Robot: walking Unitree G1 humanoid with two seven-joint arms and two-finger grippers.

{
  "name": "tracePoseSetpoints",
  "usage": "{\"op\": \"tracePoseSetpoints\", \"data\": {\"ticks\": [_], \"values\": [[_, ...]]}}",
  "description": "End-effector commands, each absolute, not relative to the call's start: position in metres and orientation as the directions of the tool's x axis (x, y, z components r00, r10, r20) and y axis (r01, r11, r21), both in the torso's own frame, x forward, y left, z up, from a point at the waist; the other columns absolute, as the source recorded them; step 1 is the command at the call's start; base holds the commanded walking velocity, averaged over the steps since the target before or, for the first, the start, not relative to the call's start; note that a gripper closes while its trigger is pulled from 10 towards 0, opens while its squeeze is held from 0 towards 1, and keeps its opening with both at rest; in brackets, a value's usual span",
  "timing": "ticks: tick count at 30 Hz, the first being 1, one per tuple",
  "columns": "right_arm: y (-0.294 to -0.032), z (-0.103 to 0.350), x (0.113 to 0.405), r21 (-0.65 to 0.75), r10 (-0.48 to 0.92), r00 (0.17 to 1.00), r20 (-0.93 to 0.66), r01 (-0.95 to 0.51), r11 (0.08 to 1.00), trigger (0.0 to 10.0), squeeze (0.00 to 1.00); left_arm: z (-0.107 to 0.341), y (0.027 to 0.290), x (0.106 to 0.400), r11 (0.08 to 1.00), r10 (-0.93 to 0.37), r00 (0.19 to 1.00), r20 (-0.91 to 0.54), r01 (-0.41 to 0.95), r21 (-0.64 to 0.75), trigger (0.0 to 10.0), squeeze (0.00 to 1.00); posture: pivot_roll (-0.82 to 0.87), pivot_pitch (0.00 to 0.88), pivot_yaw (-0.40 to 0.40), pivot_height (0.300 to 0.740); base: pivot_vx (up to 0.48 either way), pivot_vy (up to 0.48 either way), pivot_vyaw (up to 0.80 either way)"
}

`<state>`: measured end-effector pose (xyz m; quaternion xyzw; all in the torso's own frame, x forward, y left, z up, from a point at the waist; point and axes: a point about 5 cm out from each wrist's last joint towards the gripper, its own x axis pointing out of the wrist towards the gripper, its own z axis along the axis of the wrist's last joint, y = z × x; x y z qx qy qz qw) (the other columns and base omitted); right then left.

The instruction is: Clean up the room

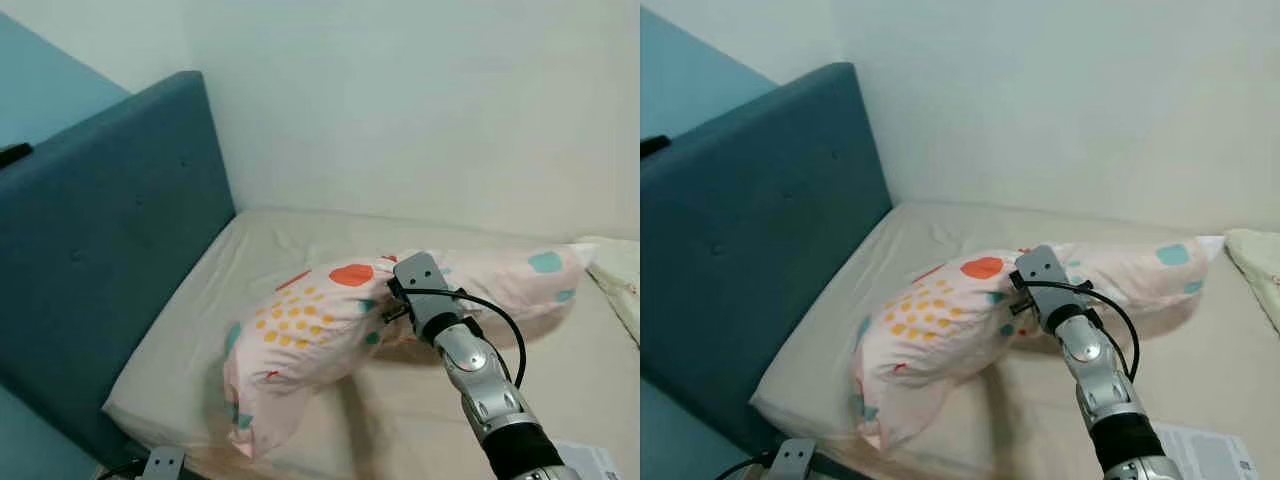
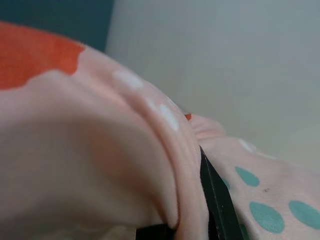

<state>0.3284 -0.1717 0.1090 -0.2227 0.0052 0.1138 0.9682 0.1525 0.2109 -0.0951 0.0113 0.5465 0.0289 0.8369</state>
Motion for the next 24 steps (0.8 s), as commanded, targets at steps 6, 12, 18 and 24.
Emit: {"op": "tracePoseSetpoints", "data": {"ticks": [6, 12, 18, 24], "values": [[-0.1642, 0.1254, 0.331, -0.434, 0.251, 0.968, 0.023, -0.217, 0.874, 10.0, 0.0, -0.0957, 0.2125, 0.1503, 0.998, 0.056, 0.388, -0.92, -0.025, 0.05, 10.0, 0.0, -0.02, 0.0, 0.006, 0.74, 0.0, 0.0, 0.79], [-0.1642, 0.1247, 0.3305, -0.433, 0.253, 0.967, 0.022, -0.219, 0.874, 10.0, 0.0, -0.0958, 0.2103, 0.1509, 0.999, 0.043, 0.383, -0.923, -0.01, 0.043, 10.0, 0.0, -0.02, 0.0, 0.004, 0.74, 0.0, 0.0, 0.79], [-0.1642, 0.1242, 0.3304, -0.431, 0.256, 0.967, 0.018, -0.223, 0.874, 10.0, 0.0, -0.0961, 0.2083, 0.1512, 0.999, 0.039, 0.383, -0.923, -0.008, 0.039, 10.0, 0.0, -0.02, 0.0, 0.001, 0.74, 0.0, 0.0, 0.78], [-0.1652, 0.1243, 0.3304, -0.433, 0.254, 0.967, 0.017, -0.222, 0.874, 10.0, 0.0, -0.0964, 0.2058, 0.1514, 0.999, 0.035, 0.382, -0.924, -0.008, 0.034, 10.0, 0.0, -0.02, 0.0, -0.001, 0.74, 0.0, 0.0, 0.79]]}}
